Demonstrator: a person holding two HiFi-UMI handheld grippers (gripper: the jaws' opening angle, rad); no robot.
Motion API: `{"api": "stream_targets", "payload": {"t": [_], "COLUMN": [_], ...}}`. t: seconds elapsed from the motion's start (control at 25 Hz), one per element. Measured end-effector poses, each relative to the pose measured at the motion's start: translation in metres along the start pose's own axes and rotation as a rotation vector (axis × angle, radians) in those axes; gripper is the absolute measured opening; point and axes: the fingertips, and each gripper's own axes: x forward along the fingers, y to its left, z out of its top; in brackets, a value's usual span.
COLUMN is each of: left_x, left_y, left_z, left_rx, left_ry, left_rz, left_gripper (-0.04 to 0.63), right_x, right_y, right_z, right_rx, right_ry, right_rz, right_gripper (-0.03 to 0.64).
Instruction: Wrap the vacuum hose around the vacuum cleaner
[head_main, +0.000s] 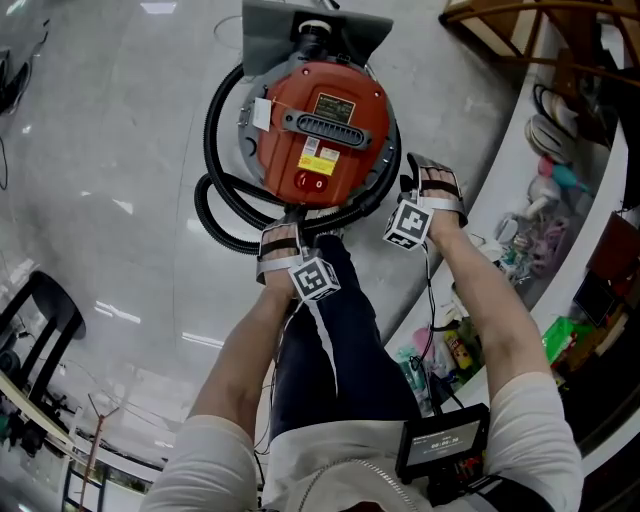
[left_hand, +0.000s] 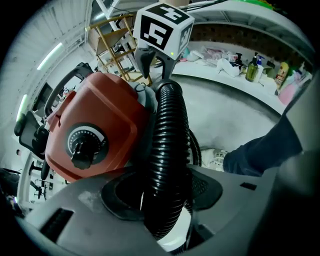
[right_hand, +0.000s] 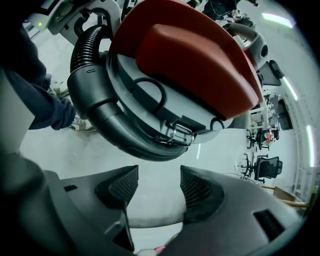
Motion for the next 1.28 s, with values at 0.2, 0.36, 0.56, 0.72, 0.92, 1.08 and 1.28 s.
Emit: {"api": "stream_targets", "payload": {"t": [0.2,0.36,0.56,0.72,0.92,1.08,1.28], "left_x": [-0.011,-0.021,-0.030,-0.035,-0.042,-0.047,-0.046], "left_y": [0.002,0.008,0.008,0.007,0.001,0.004,0.005], "left_z": [0.002,0.002,0.000,-0.001,0.000,-0.016,-0.050], "left_rx": [0.018,0.017,0.013,-0.022,-0.062,-0.206,-0.277], "left_ry": [-0.065,-0.096,-0.146,-0.191,-0.279,-0.307,-0.243], "left_rz": [0.034,0.042,0.050,0.050,-0.008,-0.076,-0.062], "left_gripper": [0.181,0.183,0.184,0.190,0.198,0.199,0.198], "right_x": [-0.006,-0.007,-0.007,-0.004,-0.007,-0.010,-0.012], "right_y": [0.019,0.028,0.027,0.031,0.038,0.047,0.056], "right_z": [0.007,0.018,0.024,0.021,0.024,0.029,0.037], "right_rx": [0.040,0.061,0.096,0.121,0.141,0.126,0.157], "right_ry": [0.002,-0.008,0.014,0.038,0.050,0.054,0.041], "right_rz": [0.046,0.070,0.078,0.093,0.098,0.115,0.107], "right_gripper": [0.262,0.262,0.262,0.262,0.262,0.262,0.261]}}
